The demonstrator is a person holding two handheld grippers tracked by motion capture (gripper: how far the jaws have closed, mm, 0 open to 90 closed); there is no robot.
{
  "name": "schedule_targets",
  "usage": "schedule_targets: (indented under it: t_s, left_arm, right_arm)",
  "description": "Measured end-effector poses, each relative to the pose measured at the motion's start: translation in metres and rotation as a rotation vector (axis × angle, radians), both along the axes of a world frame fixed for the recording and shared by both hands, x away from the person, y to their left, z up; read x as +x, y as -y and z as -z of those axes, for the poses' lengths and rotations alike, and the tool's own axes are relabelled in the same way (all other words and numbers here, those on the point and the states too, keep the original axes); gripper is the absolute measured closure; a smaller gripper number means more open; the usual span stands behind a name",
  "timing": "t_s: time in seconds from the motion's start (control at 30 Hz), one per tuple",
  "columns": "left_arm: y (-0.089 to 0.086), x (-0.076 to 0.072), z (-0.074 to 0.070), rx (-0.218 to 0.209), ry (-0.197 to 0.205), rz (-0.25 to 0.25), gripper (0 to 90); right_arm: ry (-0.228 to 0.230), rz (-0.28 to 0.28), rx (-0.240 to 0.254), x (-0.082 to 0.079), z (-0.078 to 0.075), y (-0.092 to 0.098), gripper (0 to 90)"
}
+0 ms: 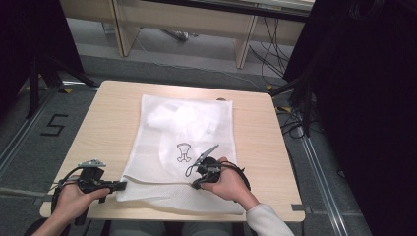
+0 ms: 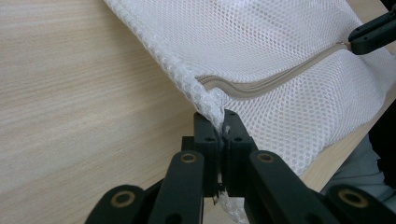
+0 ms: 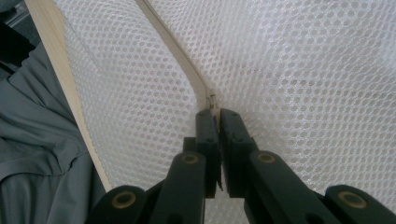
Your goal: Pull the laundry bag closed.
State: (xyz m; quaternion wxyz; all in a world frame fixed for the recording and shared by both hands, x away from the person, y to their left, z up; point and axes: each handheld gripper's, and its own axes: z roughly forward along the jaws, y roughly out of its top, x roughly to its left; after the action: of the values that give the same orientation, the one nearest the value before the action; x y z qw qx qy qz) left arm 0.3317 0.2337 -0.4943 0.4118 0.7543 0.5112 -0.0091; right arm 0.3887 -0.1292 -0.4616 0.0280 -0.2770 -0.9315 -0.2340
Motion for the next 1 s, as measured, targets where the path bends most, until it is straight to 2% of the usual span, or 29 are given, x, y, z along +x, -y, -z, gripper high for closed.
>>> schedule_targets:
  t_s: [0.2,0.23,1.0]
  left_arm:
    - [0.000,0.000,0.000,0.003,-0.001,0.001,86.2]
    - [0.000,0.000,0.000,0.002,-0.001,0.001,86.2]
    - [0.000,0.000,0.000,0.005,0.001,-0.003,86.2]
  right_arm:
    - [-0.009,0.021,-0.010,0.000,0.001,0.003,87.9]
    - [-0.004,0.008,-0.010,0.001,0.001,0.004,87.8]
    - [-0.007,0.027,0.000,-0.001,0.001,0.014,87.8]
